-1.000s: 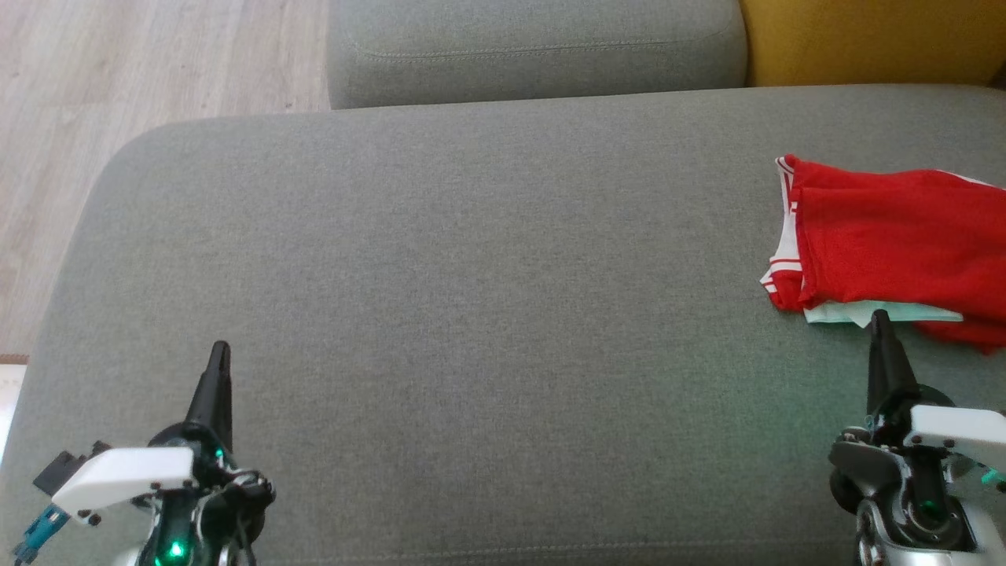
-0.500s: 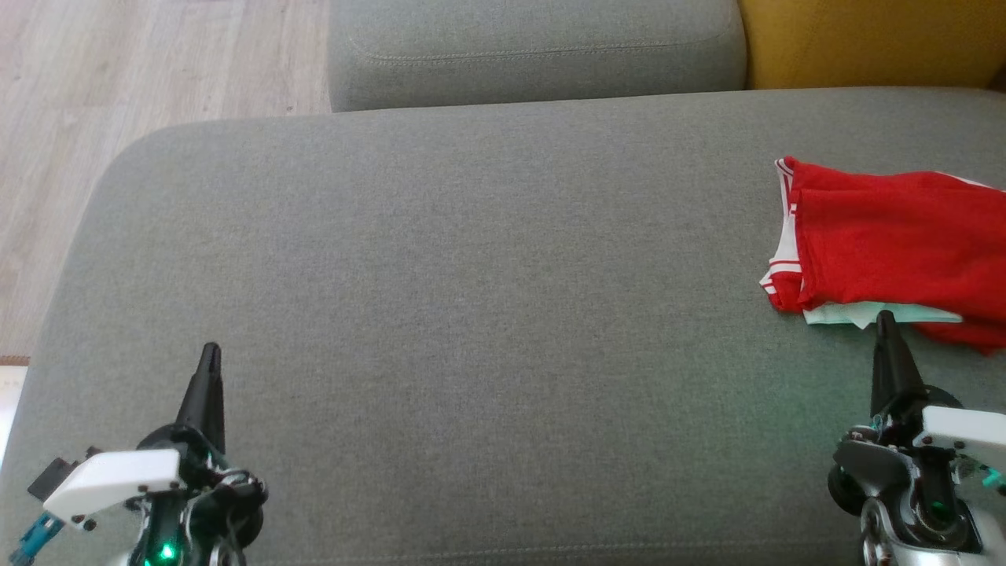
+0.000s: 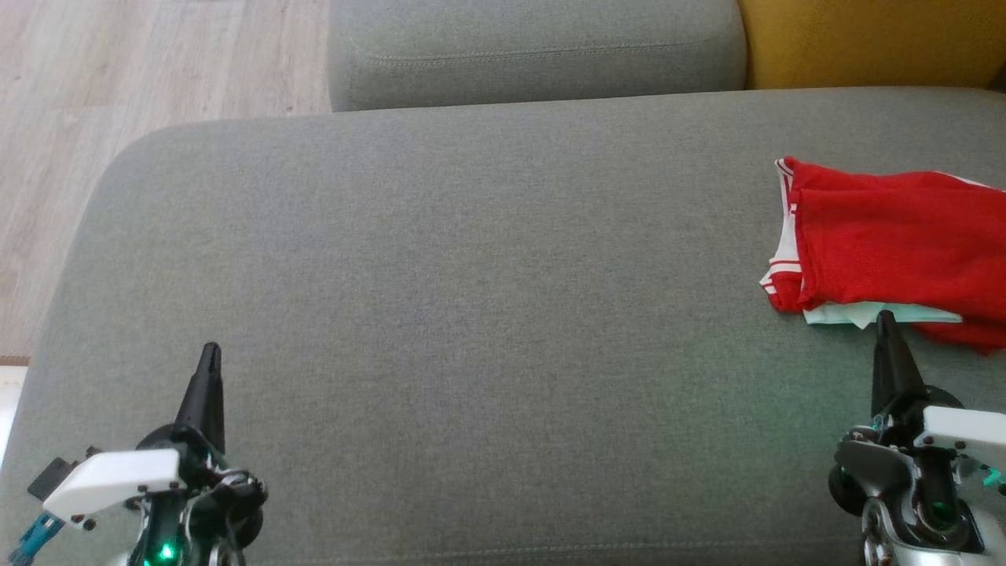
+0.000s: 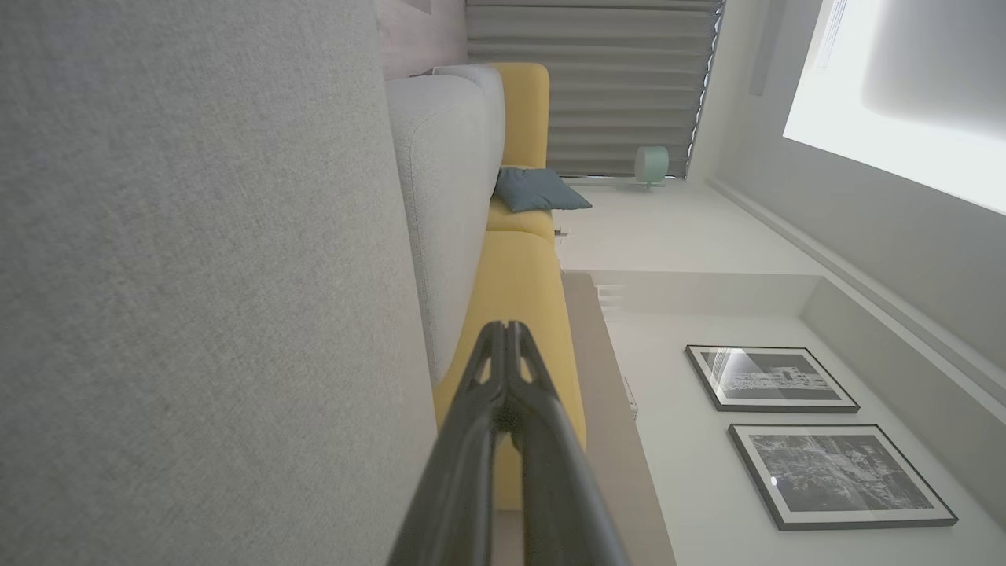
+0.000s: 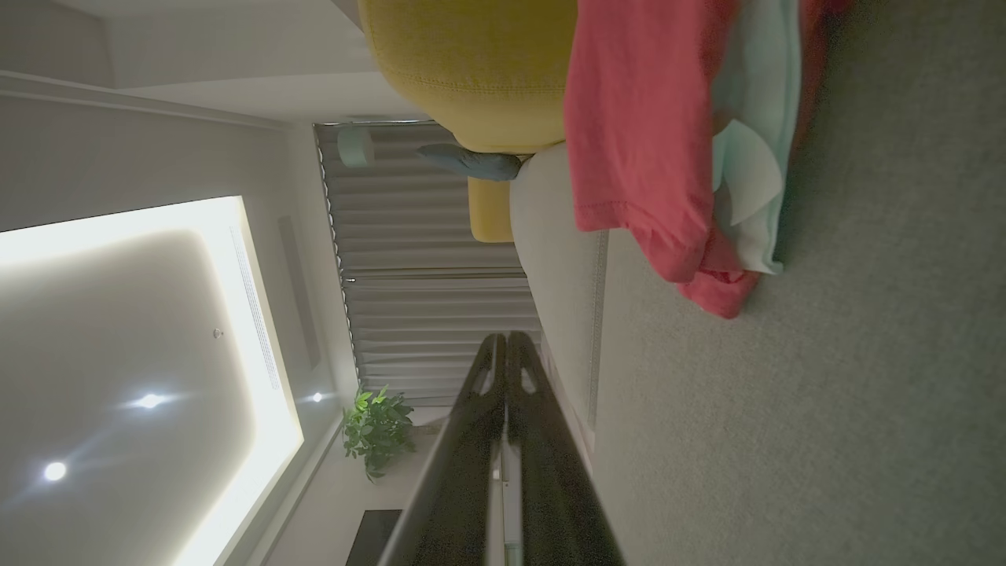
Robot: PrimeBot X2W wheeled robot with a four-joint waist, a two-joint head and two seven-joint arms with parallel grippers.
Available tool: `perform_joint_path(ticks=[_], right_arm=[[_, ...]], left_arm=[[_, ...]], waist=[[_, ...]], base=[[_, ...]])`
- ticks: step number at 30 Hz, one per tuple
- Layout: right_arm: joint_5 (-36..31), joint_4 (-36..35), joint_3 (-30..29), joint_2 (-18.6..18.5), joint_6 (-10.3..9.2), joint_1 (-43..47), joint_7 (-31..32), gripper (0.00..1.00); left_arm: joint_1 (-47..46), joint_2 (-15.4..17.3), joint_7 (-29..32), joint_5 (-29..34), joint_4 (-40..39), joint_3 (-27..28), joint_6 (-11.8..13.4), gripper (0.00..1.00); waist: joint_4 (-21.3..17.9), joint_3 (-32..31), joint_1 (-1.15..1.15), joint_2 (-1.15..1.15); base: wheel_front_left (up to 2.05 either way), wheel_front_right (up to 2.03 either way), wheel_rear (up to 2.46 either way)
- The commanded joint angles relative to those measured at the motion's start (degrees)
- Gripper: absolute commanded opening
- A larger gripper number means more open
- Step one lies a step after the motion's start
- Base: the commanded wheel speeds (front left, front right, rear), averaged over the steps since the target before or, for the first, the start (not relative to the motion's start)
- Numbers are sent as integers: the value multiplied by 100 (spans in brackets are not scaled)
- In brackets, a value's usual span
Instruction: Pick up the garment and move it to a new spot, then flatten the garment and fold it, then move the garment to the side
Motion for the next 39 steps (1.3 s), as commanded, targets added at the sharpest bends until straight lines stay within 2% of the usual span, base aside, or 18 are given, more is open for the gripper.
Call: perform_joint_path(ticks=[1, 39], right_arm=[[1, -196, 100, -56, 21, -91, 29, 0], [-44, -192, 46, -18, 21, -96, 72, 0]], left_arm=[[-333, 75, 42, 4, -152, 222, -42, 0], [-338, 31, 92, 56, -149, 284, -42, 0]], waist=[[0, 0, 0, 0], [0, 0, 0, 0]], base=[[0, 0, 0], [0, 0, 0]])
